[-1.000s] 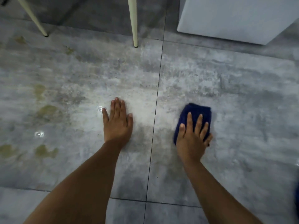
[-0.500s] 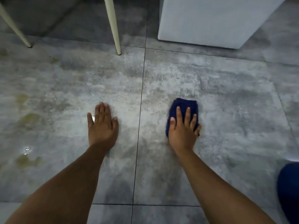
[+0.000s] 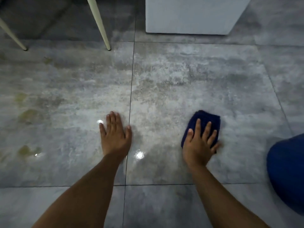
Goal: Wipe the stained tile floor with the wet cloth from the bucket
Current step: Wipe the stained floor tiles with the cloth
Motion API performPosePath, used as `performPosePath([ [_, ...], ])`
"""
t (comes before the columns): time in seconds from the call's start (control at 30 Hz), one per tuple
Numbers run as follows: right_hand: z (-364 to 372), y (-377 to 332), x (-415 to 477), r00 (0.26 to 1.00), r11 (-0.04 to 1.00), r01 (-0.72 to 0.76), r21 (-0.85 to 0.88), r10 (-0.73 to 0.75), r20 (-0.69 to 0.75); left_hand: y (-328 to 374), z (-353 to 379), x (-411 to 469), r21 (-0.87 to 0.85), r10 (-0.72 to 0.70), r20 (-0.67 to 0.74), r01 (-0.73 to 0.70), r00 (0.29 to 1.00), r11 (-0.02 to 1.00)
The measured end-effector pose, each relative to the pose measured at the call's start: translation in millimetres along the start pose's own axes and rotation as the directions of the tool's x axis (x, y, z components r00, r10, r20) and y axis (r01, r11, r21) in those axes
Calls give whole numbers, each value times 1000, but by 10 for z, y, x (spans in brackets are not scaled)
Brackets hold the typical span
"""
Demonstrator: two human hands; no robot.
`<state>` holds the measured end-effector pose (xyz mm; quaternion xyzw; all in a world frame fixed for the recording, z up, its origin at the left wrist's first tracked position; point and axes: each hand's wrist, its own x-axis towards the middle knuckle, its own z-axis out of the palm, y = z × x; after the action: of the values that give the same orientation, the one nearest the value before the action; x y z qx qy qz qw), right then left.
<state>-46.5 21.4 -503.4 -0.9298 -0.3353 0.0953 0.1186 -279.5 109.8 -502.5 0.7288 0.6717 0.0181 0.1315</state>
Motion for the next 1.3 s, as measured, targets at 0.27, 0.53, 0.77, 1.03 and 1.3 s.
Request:
performPosePath([
  [0.27, 91, -388, -493, 946, 950, 309, -36, -303, 112, 137, 142, -141, -51, 32, 17, -31, 999, 998],
  [0.53, 14, 380, -600, 993, 993, -117, -22, 117, -9, -93, 80, -229, -17, 69, 7, -69, 998, 997],
  [0.77, 100, -195, -731, 981, 982, 191, -7, -191, 21, 3, 80, -219, -67, 58, -1, -57, 998, 996],
  [1.03, 52, 327, -615, 995, 995, -99, -29, 100, 24, -132, 168, -342, -19, 82, 17, -82, 996, 996],
  [1.3, 103, -278, -523, 981, 984, 166, -64, -158, 112, 21, 158, -294, -64, 95, 6, -94, 995, 993],
])
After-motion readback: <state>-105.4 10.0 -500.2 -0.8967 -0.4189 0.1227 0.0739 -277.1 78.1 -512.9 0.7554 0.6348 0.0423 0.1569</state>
